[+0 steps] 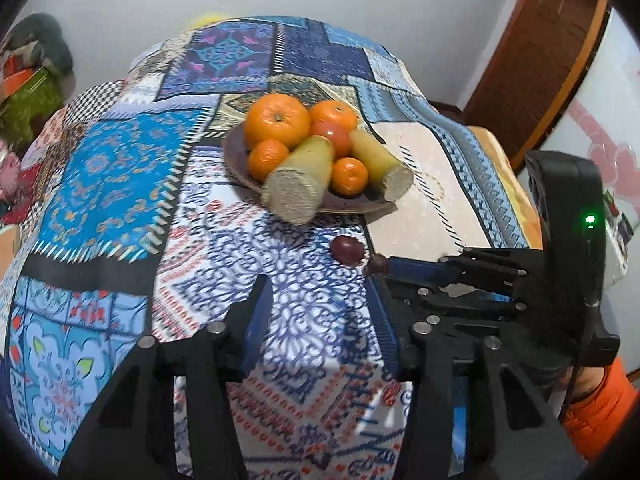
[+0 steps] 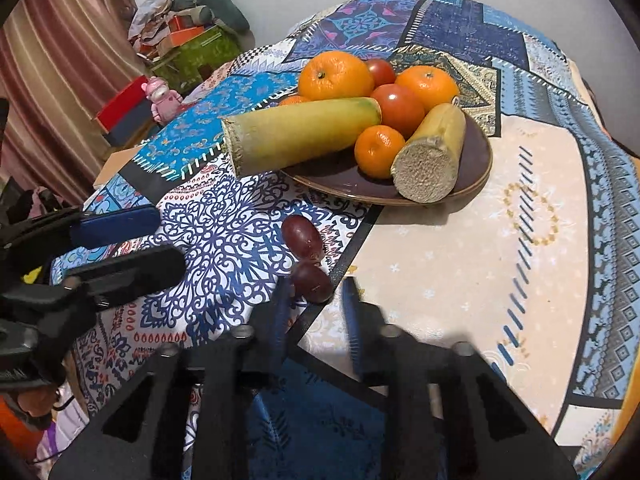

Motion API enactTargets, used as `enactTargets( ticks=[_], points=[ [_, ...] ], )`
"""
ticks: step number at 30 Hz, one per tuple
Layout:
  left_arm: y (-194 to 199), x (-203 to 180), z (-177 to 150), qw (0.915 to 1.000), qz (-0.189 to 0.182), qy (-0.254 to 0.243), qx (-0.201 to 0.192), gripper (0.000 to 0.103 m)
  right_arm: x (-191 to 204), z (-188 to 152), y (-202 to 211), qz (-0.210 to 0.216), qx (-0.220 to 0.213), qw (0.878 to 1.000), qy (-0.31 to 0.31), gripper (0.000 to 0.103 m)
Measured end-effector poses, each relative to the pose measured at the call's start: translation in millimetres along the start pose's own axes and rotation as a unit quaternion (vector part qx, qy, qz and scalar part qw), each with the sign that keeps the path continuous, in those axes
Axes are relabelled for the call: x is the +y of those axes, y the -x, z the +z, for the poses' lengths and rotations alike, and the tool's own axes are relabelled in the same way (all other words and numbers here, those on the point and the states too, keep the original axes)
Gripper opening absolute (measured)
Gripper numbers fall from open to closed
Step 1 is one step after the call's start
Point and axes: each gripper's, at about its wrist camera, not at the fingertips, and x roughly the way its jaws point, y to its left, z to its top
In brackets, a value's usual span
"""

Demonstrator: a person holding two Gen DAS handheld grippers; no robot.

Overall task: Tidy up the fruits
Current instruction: 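Grasp a dark red date with the left tool while the right tool grasps the other date, then carry both dates onto the purple plate and open both tools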

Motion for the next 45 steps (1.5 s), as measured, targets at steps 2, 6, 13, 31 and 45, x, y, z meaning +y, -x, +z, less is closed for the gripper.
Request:
enactTargets(
  ticks=[2,6,13,31,45],
  points=[
    [-5,-4,3,1.0000,0.000,-0.006,0.002,0.044,-1,-2,2,0.005,-0.005,1.000,-0.005,0.015],
    [-20,-15,10,0.9996,0.009,-0.025,0.011,0.044,-12,-5,10,-0.005,-0.018,1.000,-0.016,0.015],
    [-49,-31,20,0.9970,0.038,-0.058,0.032,0.040,-27,-8,25,-0.013,-0.031,0.999,-0.019,0.015],
    [-41,-35,21,0.9973,0.042,-0.057,0.019,0.027,-34,-4,57,-0.004,-0.073,0.997,-0.026,0.015],
    [16,-21,76,0.9946,0.057,-0.040,-0.077,0.027,-28,44,70,-0.017,-0.122,0.992,0.002,0.015]
  ],
)
